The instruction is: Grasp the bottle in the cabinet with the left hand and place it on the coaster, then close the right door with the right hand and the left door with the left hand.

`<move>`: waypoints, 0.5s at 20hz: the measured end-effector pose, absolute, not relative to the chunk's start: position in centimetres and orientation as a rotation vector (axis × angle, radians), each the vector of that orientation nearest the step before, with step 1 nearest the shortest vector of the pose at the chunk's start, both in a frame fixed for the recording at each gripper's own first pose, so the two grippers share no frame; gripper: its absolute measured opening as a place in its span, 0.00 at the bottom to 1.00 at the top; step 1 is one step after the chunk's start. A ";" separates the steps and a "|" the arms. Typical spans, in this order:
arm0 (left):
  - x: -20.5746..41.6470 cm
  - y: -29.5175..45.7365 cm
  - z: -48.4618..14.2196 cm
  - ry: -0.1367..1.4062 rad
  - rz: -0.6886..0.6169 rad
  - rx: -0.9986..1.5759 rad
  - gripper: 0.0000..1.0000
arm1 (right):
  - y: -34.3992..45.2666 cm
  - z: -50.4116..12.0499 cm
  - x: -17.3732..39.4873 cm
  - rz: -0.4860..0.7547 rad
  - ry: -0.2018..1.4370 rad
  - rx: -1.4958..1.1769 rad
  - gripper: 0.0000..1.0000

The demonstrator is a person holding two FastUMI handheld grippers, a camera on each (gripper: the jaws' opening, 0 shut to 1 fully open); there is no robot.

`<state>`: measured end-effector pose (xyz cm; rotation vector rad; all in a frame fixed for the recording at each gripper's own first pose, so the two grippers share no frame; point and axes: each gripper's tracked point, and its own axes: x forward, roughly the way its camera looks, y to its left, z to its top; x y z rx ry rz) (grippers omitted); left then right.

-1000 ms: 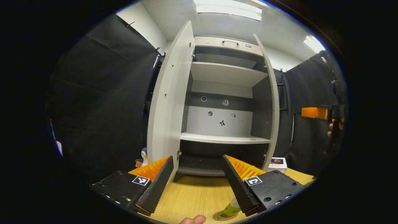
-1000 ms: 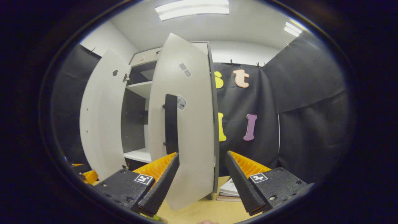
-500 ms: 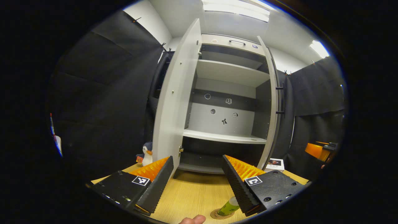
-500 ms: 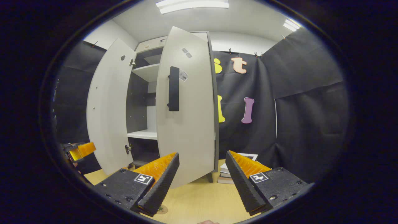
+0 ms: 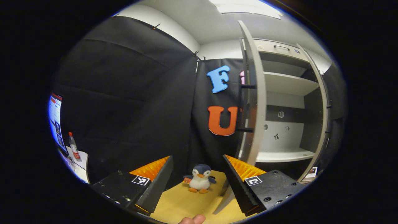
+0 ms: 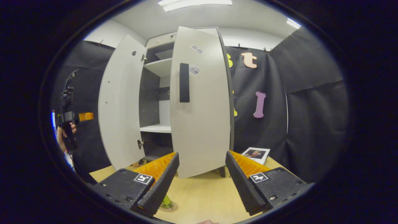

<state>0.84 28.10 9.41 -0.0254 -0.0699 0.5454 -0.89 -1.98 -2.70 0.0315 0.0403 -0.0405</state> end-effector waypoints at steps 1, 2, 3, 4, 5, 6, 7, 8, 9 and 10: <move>1.2 29.0 10.1 -0.082 0.556 -0.032 1.00 | -2.1 -2.6 -1.0 -0.044 0.037 0.031 0.94; 2.0 29.4 10.5 -0.086 0.553 -0.045 0.95 | -2.2 -2.6 -1.2 -0.046 0.037 0.032 0.94; 2.9 30.0 11.2 -0.091 0.540 -0.064 0.99 | -2.4 -2.7 -1.1 -0.050 0.041 0.031 0.98; 3.6 30.0 11.7 -0.097 0.524 -0.083 0.95 | -2.7 -2.8 -1.2 -0.057 0.044 0.030 0.98; 3.9 29.9 12.0 -0.103 0.511 -0.097 0.95 | -3.1 -2.8 -1.3 -0.065 0.046 0.029 0.98; 4.2 29.5 12.1 -0.106 0.497 -0.097 0.95 | -3.5 -2.8 -1.4 -0.073 0.046 0.031 0.98; 4.6 29.2 12.2 -0.105 0.480 -0.089 0.95 | -3.9 -2.8 -1.4 -0.082 0.046 0.036 0.98; 4.8 28.7 12.1 -0.099 0.472 -0.078 0.95 | -4.2 -2.9 -1.5 -0.090 0.048 0.044 0.98; 4.9 28.8 12.2 -0.106 0.485 -0.062 0.94 | -4.5 -2.9 -1.5 -0.095 0.049 0.052 0.98; 4.8 28.8 12.4 -0.114 0.491 -0.047 0.94 | -4.8 -3.0 -1.6 -0.102 0.051 0.057 0.98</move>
